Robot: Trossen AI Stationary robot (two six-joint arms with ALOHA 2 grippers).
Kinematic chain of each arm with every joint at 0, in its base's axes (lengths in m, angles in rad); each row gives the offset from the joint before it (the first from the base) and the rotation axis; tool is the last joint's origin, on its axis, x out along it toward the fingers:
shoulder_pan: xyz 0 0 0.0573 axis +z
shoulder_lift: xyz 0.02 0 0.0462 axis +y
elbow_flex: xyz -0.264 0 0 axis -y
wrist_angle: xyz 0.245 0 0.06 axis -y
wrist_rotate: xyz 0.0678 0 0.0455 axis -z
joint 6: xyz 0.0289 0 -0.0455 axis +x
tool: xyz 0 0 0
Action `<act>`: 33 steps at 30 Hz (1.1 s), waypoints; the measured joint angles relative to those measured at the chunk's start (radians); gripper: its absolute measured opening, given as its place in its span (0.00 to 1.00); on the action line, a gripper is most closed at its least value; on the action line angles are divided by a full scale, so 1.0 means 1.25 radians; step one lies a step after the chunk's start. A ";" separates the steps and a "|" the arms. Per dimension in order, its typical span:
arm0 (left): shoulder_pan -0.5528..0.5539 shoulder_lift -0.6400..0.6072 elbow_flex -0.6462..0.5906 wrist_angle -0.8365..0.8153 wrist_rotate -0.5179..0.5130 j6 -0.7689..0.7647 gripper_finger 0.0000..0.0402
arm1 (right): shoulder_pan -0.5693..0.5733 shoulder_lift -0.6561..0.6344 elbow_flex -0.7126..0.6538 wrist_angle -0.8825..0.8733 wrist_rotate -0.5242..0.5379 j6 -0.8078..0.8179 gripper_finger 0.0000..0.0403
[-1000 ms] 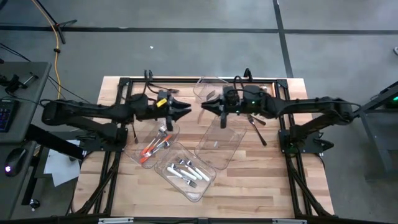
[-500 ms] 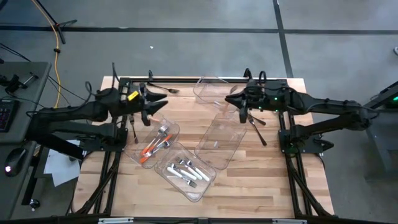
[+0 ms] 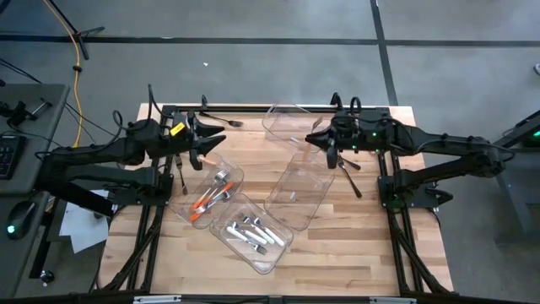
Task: Sort silverware by color (type)
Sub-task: Put the light orange fork into the middle right transparent bin
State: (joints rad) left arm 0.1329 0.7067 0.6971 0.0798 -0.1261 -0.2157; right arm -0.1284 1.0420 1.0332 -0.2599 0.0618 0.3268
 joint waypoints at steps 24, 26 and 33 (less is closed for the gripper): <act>0.000 0.000 0.000 -0.002 -0.033 -0.013 0.34 | 0.172 0.317 -0.001 -0.178 0.083 0.696 0.03; 0.000 0.000 0.000 -0.002 -0.033 -0.013 0.34 | 0.172 0.319 -0.001 -0.163 0.092 0.708 0.03; 0.000 0.000 0.000 -0.004 -0.033 -0.013 0.34 | 0.172 0.319 -0.001 -0.190 0.140 0.762 0.04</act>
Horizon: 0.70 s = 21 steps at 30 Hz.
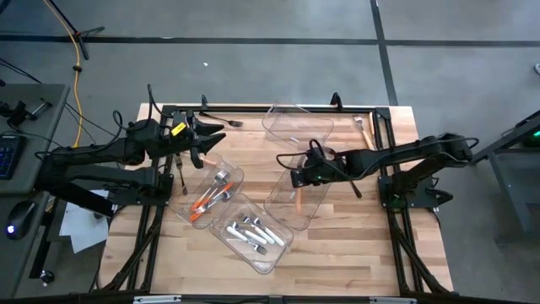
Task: Sort silverware by color (type)
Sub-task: Put the light orange fork into the middle right transparent bin
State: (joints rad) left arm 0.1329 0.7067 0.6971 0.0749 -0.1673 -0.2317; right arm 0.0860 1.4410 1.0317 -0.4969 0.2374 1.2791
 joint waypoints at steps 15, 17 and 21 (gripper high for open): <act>0.000 0.000 0.000 -0.002 0.000 0.000 0.34 | 0.000 0.068 0.001 0.011 -0.029 0.097 0.04; 0.000 0.000 0.000 -0.001 0.000 0.000 0.34 | 0.000 0.085 0.001 0.020 -0.030 0.113 0.04; 0.000 0.000 0.000 -0.002 0.000 0.000 0.34 | 0.000 0.119 0.001 0.045 -0.031 0.134 0.04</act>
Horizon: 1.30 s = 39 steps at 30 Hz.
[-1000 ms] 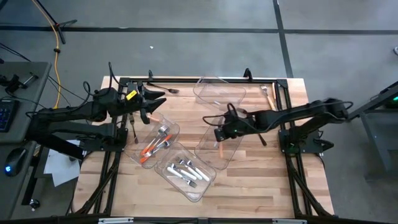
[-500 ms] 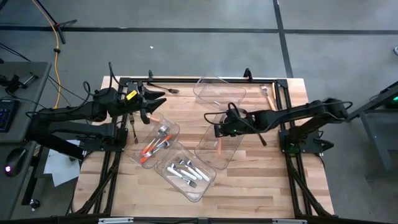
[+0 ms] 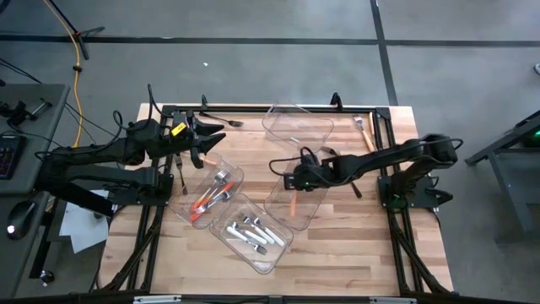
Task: Sort silverware by color (type)
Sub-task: Put the light orange fork into the middle right transparent bin
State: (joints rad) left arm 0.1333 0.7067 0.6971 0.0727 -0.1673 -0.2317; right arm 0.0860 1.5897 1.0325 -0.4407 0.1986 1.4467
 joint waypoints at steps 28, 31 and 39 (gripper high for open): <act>0.000 0.000 0.000 0.000 0.000 0.000 0.34 | -0.057 0.079 0.000 -0.037 -0.076 -0.030 0.04; 0.000 0.000 0.000 0.001 -0.001 0.000 0.34 | -0.060 0.091 0.000 -0.036 -0.091 -0.032 0.04; 0.000 0.000 0.000 0.002 -0.004 0.000 0.34 | -0.060 0.100 0.000 -0.039 -0.103 -0.027 0.04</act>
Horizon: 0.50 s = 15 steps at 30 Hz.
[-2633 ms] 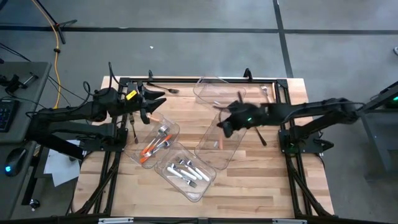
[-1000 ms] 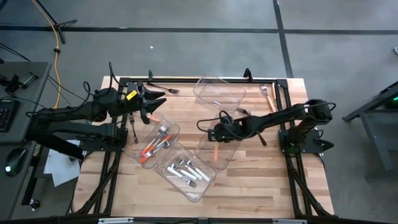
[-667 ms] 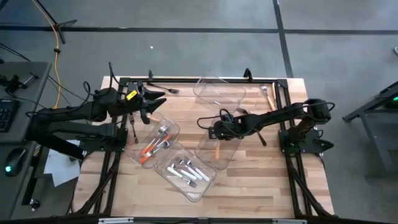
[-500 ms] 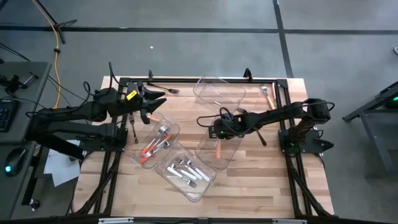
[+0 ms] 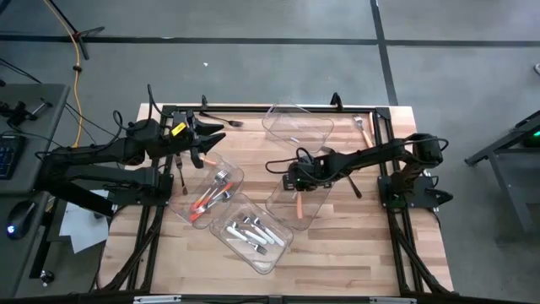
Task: Sort silverware by color (type)
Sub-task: Put the light orange fork into the middle right transparent bin
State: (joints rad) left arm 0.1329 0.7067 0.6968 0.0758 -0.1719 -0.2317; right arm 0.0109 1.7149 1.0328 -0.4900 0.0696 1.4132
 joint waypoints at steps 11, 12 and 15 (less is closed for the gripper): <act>0.000 0.000 0.000 0.000 0.000 0.000 0.34 | 0.000 0.000 0.000 0.000 0.001 0.000 0.14; 0.000 0.000 0.000 0.000 0.000 0.000 0.34 | 0.000 0.000 0.000 0.000 0.002 0.000 0.15; 0.000 0.000 0.000 0.000 0.000 0.000 0.34 | 0.000 0.000 0.000 0.000 0.001 0.000 0.18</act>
State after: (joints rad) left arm 0.1329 0.7067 0.6968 0.0761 -0.1719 -0.2317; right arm 0.0109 1.7149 1.0325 -0.4900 0.0714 1.4132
